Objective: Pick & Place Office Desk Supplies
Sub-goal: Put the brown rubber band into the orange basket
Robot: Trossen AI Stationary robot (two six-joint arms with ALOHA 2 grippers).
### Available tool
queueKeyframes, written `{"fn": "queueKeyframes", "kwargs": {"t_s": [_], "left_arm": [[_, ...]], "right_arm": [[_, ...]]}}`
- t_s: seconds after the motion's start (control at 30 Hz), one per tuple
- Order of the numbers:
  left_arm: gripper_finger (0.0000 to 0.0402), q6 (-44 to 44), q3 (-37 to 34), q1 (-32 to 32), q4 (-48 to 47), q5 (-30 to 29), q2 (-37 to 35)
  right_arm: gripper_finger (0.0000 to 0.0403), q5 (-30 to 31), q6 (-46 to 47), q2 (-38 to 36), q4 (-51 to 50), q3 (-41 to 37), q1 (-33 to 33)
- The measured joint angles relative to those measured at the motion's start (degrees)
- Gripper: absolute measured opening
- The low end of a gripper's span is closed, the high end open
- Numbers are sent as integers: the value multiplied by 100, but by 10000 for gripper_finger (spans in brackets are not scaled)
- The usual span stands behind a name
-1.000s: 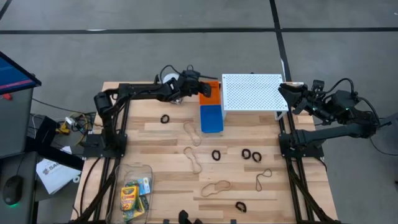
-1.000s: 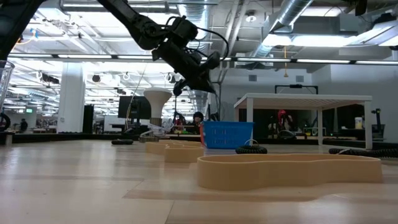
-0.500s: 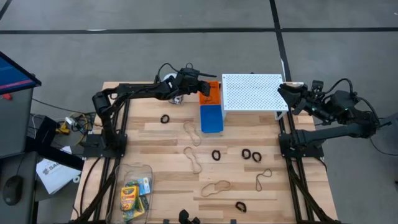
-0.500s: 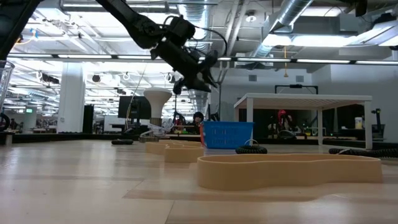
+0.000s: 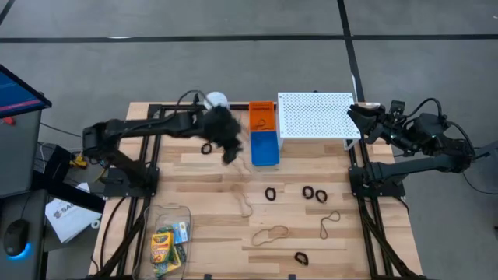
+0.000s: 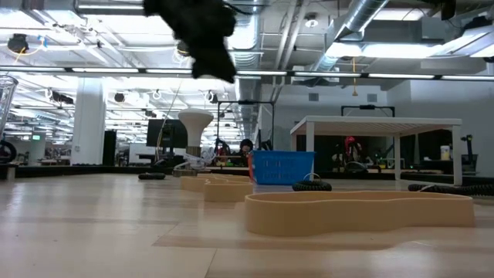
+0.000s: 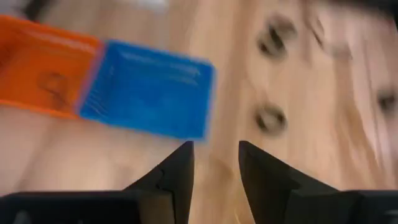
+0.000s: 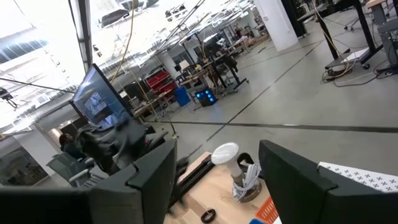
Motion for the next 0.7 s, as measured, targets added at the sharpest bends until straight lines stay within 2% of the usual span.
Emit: {"fn": "queueKeyframes", "kwargs": {"t_s": [0.13, 0.2, 0.3, 0.7], "left_arm": [[113, 121, -834, -406, -187, -536, -555], [113, -60, -1255, -460, 125, -876, -698], [110, -337, -1693, -380, 725, -1047, -656], [85, -926, -1824, -61, 1585, -1433, 1163]], "right_arm": [[224, 3, -47, 2, -2, 0, -5], [224, 51, -72, 0, 0, 0, -2], [224, 108, -101, 0, 0, 0, -4], [224, 125, -135, 1, 108, 0, -3]]}}
